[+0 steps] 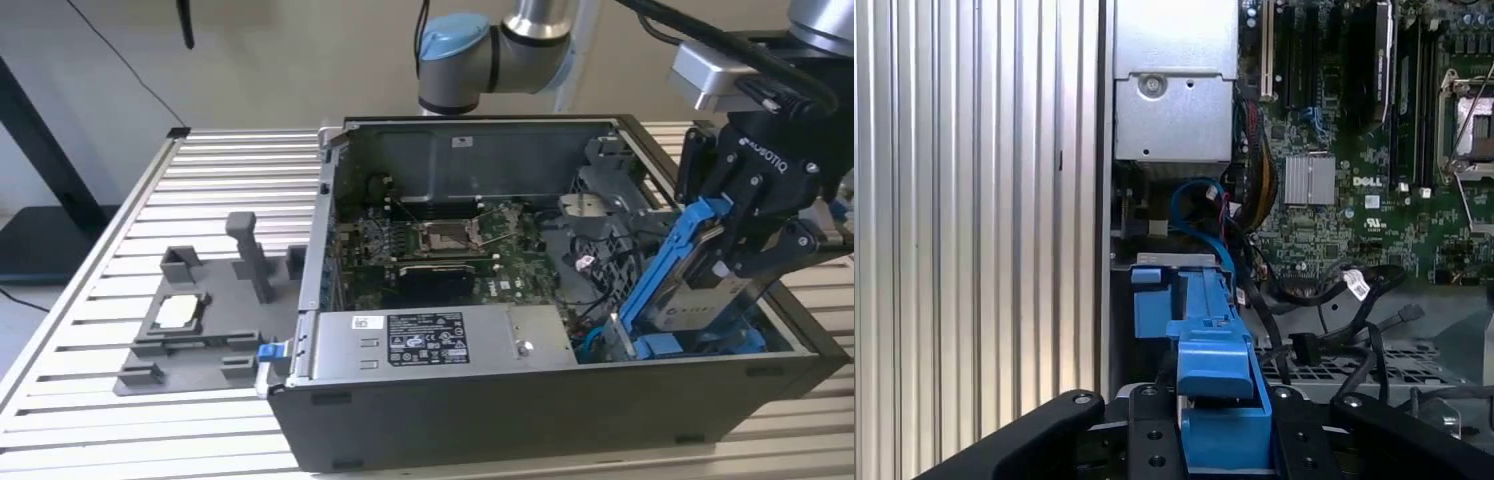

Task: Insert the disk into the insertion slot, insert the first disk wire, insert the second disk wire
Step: 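Insert the disk into the insertion slot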

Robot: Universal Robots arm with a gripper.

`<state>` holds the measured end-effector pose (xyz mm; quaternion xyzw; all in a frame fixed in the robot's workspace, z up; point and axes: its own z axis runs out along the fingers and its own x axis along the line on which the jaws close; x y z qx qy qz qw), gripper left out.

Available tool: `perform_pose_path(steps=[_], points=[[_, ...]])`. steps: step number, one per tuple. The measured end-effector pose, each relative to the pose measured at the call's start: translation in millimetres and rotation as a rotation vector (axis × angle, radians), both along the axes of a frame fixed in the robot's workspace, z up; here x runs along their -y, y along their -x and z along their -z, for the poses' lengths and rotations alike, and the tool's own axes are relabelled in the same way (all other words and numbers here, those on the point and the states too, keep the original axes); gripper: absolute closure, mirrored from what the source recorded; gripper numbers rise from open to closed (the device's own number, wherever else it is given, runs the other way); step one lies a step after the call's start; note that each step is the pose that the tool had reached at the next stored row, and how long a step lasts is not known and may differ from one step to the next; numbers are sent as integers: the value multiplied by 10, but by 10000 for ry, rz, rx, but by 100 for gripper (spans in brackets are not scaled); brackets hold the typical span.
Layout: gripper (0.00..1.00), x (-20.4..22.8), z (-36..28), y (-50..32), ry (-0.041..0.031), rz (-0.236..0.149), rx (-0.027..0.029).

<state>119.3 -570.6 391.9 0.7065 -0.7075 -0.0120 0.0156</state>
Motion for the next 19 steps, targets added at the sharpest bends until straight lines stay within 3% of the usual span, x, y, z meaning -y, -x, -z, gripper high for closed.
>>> perform_pose_path(steps=[5, 9, 19], points=[[67, 0, 84, 0, -11, 0, 0], [67, 0, 117, 0, -80, 1, 6], [67, 0, 119, -1, -83, -2, 13]])
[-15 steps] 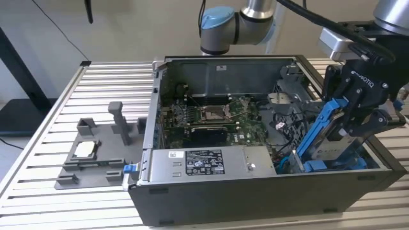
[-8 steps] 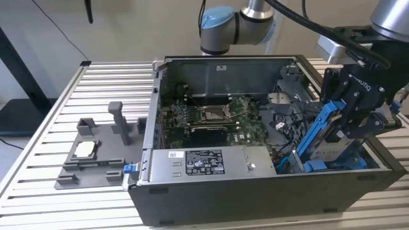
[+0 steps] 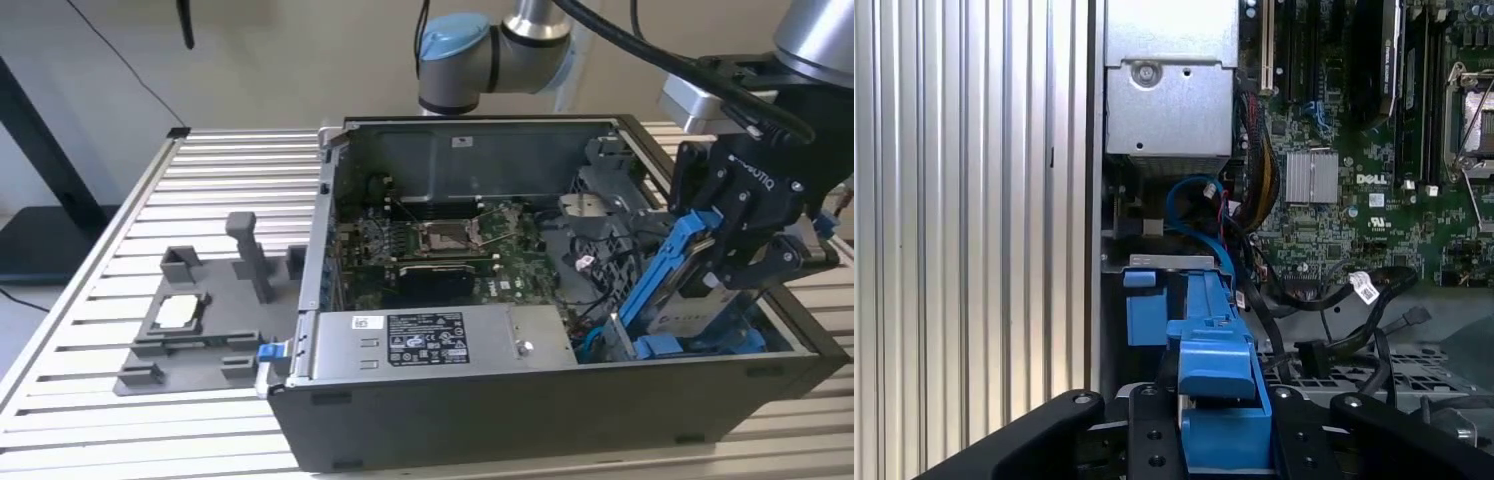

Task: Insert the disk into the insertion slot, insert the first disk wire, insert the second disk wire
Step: 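Insert the disk into the insertion slot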

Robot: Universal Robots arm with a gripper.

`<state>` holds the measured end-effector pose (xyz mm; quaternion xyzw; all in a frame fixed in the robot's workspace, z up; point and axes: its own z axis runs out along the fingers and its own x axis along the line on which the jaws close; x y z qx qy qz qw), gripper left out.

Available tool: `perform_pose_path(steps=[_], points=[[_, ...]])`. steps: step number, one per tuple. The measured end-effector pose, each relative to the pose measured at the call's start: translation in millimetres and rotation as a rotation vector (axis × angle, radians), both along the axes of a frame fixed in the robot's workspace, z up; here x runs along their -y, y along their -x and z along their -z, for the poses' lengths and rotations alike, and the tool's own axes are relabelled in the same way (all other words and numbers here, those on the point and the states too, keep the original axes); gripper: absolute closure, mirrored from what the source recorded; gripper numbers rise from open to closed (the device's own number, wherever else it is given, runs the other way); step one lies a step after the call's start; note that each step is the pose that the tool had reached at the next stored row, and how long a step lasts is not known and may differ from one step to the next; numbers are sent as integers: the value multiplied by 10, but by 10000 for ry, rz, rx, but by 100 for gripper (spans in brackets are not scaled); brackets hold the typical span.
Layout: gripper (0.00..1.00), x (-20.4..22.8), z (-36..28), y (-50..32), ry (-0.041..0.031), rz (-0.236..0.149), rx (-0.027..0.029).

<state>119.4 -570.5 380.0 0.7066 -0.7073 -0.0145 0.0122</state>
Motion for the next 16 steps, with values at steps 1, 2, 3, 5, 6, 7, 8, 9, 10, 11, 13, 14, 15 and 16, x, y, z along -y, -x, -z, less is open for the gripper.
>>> perform_pose_path(steps=[1, 2, 3, 5, 6, 7, 8, 9, 10, 11, 13, 14, 15, 16], points=[[65, 0, 0, 0, 0, 0, -1], [60, 0, 0, 0, 1, 0, -2], [60, 0, 0, 1, 1, 1, -2], [53, 0, 0, 1, 1, 2, -2], [53, 0, 0, 1, 2, 1, -2], [53, 0, 0, 1, 1, 1, -2], [53, 0, 0, 1, 1, 2, -2], [53, 0, 0, 1, 2, 2, -2], [53, 0, 0, 1, 2, 2, -2], [53, 0, 0, 1, 2, 2, -2], [53, 0, -6, 1, 2, 2, -1], [53, 0, -11, 1, 3, 2, 4], [53, -1, -18, 1, 3, 2, 17], [53, -2, -25, 1, 3, 2, 44]])
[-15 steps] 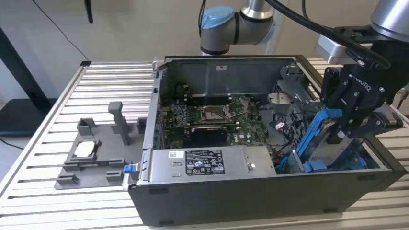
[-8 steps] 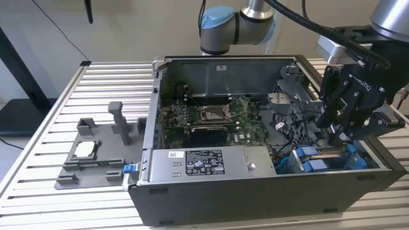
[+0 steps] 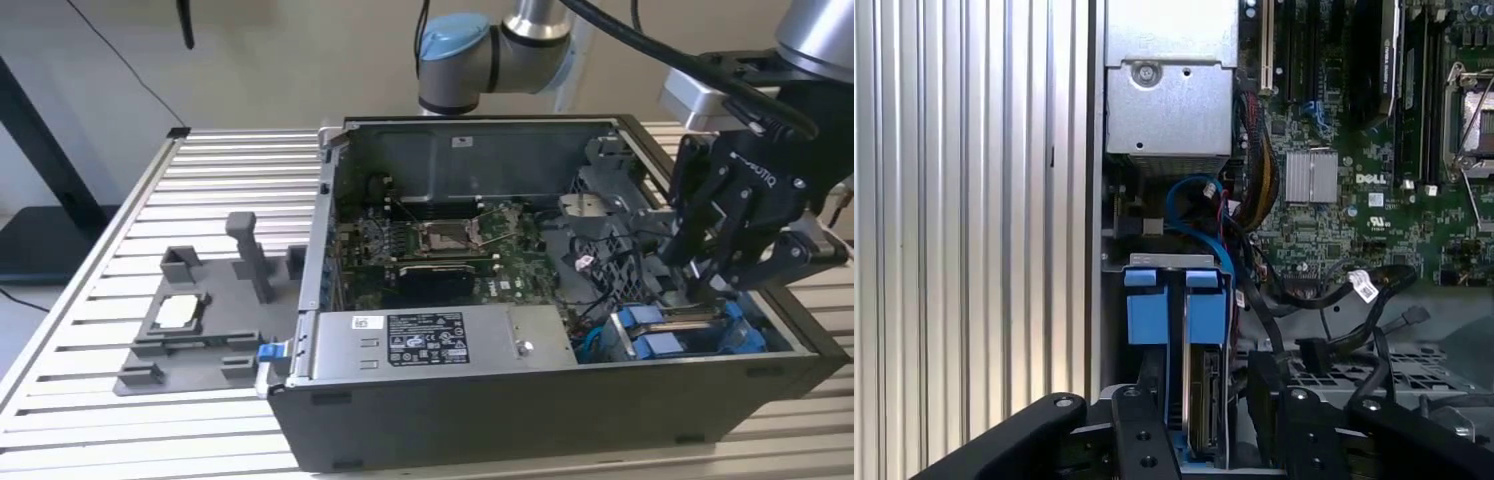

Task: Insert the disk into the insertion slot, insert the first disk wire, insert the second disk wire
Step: 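Insert the disk into the insertion slot, then insert the first disk wire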

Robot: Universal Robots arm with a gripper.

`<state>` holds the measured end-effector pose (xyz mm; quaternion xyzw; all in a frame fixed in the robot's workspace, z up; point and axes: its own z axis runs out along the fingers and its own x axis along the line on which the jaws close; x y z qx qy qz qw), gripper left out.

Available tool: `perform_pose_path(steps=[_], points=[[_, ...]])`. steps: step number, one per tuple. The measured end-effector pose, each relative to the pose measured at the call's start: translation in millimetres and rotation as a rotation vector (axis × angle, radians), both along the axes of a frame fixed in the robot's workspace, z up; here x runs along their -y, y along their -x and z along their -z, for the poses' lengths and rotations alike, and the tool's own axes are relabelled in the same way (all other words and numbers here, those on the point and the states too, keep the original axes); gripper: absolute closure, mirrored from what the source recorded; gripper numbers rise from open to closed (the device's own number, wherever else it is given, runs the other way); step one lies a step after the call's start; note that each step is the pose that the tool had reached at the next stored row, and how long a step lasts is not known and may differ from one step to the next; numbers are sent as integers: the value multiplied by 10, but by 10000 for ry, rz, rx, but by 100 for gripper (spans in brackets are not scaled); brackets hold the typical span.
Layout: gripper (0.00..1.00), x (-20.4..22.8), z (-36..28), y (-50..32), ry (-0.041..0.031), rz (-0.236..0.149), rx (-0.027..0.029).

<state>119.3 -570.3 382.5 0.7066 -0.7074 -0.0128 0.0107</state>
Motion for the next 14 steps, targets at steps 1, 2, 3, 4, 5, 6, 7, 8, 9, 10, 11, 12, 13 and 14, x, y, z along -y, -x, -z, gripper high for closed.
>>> perform_pose_path(steps=[1, 2, 3, 4, 5, 6, 7, 8, 9, 10, 11, 12, 13, 14], points=[[53, -1, -6, 0, -1, 1, 41], [53, -3, -12, 0, -2, 0, 90], [53, -4, -16, 1, -3, -1, 158], [53, -5, -19, 3, -3, -1, 245], [53, -7, -21, 5, -1, 0, 338], [53, -9, -24, 8, 0, 0, 452], [53, -11, -25, 12, -1, 0, 577], [53, -13, -28, 15, 0, 0, 690], [53, -16, -34, 18, 0, 0, 785], [53, -19, -46, 20, 2, 0, 852], [53, -21, -60, 22, 1, 0, 896], [53, -23, -75, 24, -1, 0, 930], [53, -24, -90, 26, -1, 0, 964], [53, -27, -100, 27, -1, 0, 1003]])
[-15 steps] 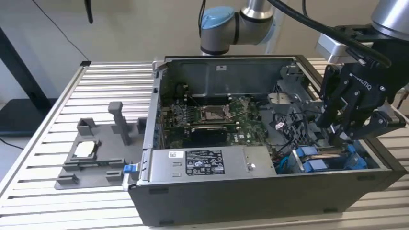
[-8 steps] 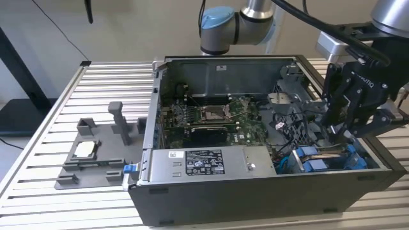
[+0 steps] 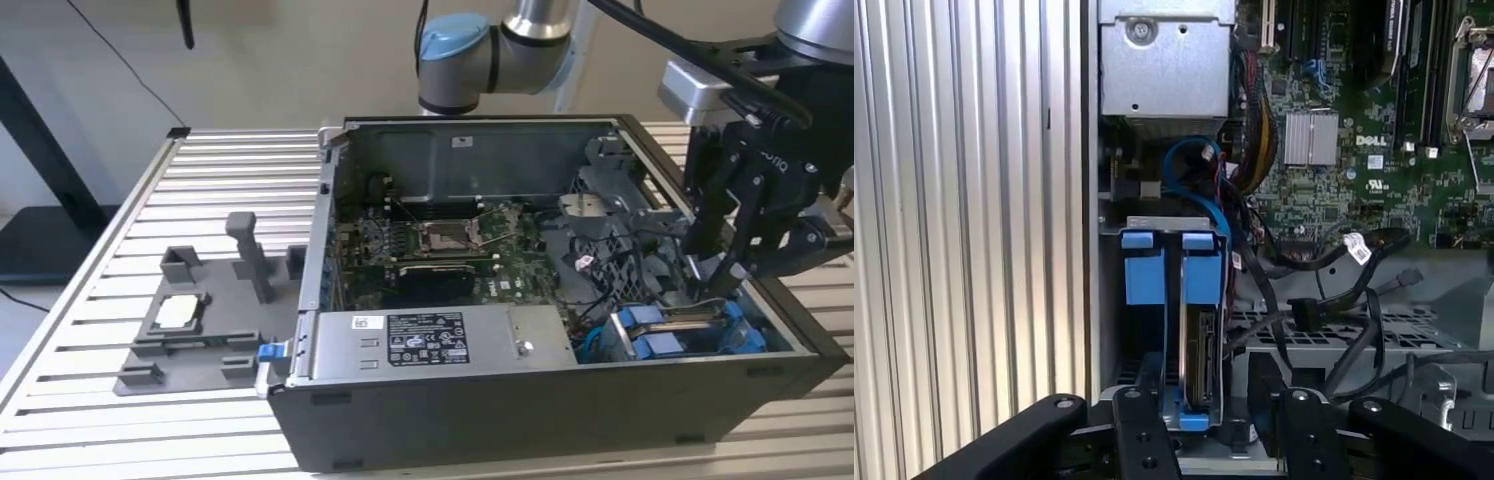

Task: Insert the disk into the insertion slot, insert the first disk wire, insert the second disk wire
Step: 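Insert the first disk wire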

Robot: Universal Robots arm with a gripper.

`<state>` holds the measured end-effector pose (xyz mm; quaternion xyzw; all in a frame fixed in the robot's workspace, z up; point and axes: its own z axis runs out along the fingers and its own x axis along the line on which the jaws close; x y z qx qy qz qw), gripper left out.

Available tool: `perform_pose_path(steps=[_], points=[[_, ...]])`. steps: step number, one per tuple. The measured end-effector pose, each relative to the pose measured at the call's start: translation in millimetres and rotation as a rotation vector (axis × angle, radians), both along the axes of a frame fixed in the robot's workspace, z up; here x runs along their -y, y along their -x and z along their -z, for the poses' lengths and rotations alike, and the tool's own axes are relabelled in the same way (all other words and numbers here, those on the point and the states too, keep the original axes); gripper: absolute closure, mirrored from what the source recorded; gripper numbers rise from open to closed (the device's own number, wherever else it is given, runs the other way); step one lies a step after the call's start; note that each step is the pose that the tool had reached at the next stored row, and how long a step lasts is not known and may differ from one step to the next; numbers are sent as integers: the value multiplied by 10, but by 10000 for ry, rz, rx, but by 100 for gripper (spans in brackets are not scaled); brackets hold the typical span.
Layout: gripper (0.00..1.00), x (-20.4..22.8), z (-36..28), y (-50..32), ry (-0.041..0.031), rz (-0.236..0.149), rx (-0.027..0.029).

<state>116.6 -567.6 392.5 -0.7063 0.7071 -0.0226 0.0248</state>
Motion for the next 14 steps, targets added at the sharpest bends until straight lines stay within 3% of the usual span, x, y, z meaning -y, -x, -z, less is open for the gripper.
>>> perform_pose_path(steps=[1, 4, 7, 9, 13, 14], points=[[53, -10, -3, 2, 1, 0, 45], [53, -94, -3, 10, -1, -1, 205], [53, -156, -2, 17, 14, 0, 300], [53, -200, 7, 17, 119, -17, 338], [53, -240, 25, 17, 454, -164, 396], [53, -244, 29, 17, 509, -191, 403]])
